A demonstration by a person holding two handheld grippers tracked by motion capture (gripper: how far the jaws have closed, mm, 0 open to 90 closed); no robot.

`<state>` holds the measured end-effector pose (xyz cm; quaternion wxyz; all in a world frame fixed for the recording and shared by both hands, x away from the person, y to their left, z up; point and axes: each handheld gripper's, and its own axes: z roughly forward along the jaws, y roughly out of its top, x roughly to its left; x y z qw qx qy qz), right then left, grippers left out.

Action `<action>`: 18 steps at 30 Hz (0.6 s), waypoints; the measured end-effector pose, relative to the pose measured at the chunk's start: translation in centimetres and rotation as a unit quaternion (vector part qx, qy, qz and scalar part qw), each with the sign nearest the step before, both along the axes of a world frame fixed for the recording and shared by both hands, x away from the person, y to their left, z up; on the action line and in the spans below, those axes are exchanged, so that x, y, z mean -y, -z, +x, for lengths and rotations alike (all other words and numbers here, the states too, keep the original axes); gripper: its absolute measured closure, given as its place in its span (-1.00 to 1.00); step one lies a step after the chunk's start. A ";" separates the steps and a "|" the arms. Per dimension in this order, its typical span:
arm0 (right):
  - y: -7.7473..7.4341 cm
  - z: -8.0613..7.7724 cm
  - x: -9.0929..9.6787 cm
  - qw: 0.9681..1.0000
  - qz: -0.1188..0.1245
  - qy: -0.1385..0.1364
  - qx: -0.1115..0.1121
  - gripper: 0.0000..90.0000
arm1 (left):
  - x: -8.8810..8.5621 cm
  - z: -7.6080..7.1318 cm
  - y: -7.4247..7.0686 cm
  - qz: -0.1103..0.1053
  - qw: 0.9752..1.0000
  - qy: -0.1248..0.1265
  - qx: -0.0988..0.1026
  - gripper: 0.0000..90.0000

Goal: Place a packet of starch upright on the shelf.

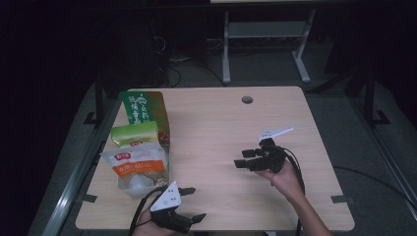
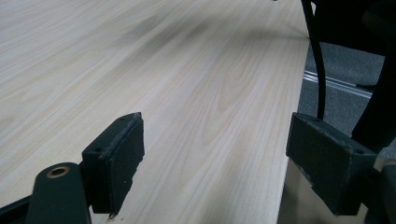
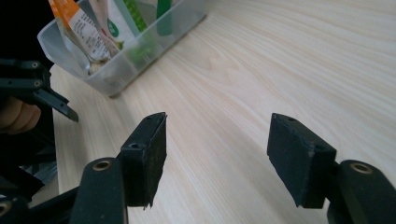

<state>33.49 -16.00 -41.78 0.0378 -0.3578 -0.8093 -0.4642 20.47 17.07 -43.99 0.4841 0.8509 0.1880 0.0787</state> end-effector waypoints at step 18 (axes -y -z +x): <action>2.5 -2.8 3.7 1.000 0.007 0.027 -0.011 -0.20 | 0.0 0.1 0.1 0.002 1.000 0.000 0.000 -0.58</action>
